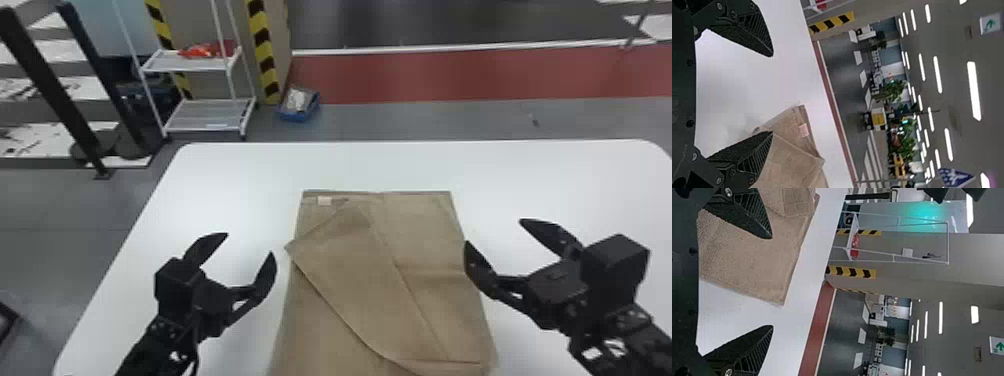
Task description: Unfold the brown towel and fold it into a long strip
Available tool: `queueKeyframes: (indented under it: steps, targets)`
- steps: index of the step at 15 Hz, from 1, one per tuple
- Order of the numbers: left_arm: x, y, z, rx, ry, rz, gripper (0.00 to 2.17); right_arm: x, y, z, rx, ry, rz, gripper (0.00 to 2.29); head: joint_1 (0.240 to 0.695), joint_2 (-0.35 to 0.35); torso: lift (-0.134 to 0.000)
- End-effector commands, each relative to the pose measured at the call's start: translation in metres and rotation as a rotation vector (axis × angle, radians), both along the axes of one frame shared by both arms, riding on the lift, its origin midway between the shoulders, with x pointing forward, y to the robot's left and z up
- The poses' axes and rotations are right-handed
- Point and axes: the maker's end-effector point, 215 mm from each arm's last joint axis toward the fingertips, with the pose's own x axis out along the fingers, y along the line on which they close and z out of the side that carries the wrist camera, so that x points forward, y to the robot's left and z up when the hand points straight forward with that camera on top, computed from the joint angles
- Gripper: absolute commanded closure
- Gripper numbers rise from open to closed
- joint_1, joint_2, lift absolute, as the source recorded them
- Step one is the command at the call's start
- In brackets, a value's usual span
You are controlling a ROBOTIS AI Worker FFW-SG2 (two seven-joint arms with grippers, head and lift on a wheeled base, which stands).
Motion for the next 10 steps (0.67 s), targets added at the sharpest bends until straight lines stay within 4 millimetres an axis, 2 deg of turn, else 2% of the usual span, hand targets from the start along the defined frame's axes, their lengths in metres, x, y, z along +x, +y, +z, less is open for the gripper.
queueKeyframes:
  steps: [1,3,5,8,10]
  targets:
    - [-0.003,0.029,-0.012,0.187,0.045,-0.039,0.2,0.0,-0.024,-0.003,0.002,0.008,-0.025,0.07,0.695,0.087,-0.123]
    - [-0.003,0.043,-0.015,0.309,0.069,-0.084,0.2,0.001,-0.037,-0.003,0.014,0.011,-0.028,0.07,0.695,0.083,-0.123]
    - [-0.001,0.048,-0.011,0.402,0.058,-0.087,0.21,-0.002,-0.05,-0.005,0.012,0.011,-0.038,0.07,0.695,0.087,-0.123]
    - [0.001,0.034,-0.007,0.612,0.015,-0.126,0.21,-0.008,-0.071,-0.007,0.051,0.019,-0.052,0.07,0.695,0.076,-0.123]
    - [0.001,0.012,-0.006,0.722,-0.025,-0.179,0.21,-0.011,-0.088,-0.007,0.052,0.017,-0.075,0.07,0.695,0.056,-0.123]
